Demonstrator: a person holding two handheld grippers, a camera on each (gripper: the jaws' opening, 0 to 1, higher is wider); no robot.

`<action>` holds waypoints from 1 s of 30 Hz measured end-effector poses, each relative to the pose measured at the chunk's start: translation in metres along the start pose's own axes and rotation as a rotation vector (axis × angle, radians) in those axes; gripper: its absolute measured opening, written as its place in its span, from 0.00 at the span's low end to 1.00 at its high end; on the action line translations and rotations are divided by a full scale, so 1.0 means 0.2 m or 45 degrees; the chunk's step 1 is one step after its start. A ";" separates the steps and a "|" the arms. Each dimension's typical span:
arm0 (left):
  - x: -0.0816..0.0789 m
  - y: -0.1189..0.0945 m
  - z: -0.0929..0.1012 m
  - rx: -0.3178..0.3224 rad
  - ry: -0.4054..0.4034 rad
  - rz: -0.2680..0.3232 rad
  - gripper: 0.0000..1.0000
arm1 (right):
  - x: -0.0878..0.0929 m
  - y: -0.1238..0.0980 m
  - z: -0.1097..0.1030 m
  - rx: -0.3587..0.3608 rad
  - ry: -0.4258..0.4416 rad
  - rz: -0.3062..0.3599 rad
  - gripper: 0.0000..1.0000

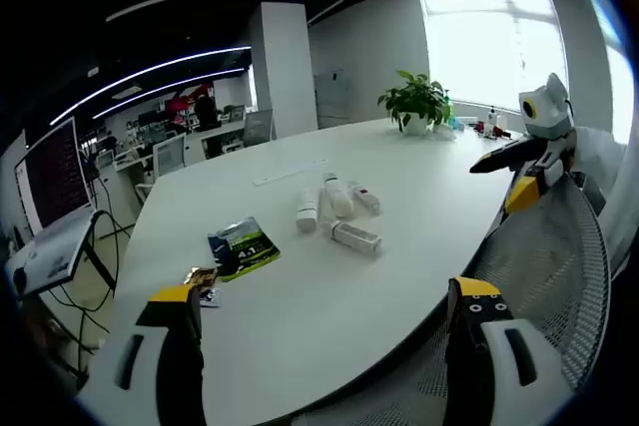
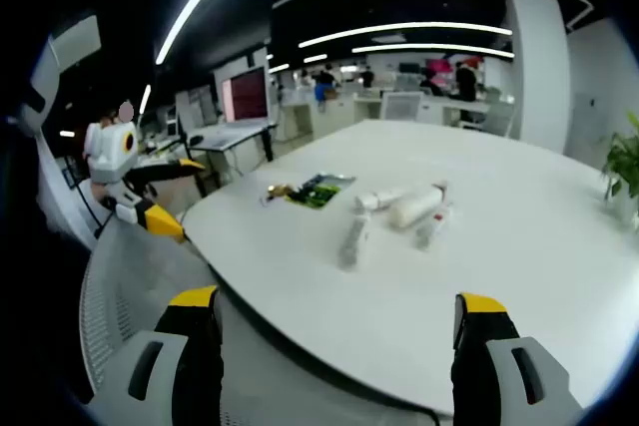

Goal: Arrange the skincare products in the storage area until every visible bottle or jar stands upright without overlapping.

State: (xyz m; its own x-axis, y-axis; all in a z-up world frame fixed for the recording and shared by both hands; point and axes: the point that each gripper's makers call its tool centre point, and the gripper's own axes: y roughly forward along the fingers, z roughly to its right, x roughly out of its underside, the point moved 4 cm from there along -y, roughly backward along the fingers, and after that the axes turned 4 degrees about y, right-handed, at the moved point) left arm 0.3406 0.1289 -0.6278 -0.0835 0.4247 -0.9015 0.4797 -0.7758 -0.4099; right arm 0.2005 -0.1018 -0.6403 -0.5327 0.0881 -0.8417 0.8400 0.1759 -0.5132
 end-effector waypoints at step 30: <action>0.00 0.00 0.00 0.006 -0.005 0.002 0.99 | 0.00 0.00 0.01 0.012 0.003 -0.006 0.99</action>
State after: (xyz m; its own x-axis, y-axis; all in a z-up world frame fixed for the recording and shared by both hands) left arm 0.3415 0.1287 -0.6282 -0.0860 0.4216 -0.9027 0.4760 -0.7786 -0.4090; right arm 0.2007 -0.1040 -0.6410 -0.5366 0.0894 -0.8391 0.8386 0.1672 -0.5184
